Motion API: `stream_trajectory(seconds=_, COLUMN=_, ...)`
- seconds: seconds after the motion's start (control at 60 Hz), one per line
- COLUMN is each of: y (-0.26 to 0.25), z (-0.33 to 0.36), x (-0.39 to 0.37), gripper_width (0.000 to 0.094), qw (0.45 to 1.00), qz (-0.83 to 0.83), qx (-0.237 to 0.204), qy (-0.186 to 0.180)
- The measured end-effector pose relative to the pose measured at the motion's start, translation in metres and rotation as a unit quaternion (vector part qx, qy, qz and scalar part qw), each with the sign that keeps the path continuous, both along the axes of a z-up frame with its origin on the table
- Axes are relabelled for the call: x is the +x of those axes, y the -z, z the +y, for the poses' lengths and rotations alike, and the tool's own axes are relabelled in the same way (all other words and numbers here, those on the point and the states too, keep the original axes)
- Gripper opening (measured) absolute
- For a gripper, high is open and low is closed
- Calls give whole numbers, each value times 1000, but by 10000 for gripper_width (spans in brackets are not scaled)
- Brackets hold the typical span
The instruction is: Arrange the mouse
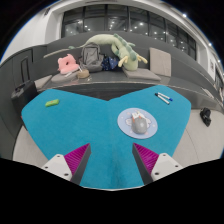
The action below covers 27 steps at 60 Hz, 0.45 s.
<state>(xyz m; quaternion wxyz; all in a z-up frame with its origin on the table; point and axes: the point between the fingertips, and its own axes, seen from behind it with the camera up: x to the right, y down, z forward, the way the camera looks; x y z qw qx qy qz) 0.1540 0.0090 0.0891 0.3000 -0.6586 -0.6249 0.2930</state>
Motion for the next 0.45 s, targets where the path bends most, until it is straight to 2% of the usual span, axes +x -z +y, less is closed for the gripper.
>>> stream_trajectory(seconds=0.217, y=13, z=-7, x=16, gripper_width=854, qw=1000, qz=-4, qx=4, qy=-18)
stream_trajectory(seconds=0.383, y=11, z=1, x=15, gripper_width=856, qw=999, qz=-1, qx=30, qy=-16)
stream_trajectory(seconds=0.45, y=12, z=-1, x=14, gripper_width=853, qw=999, qz=0, qx=27, qy=-16)
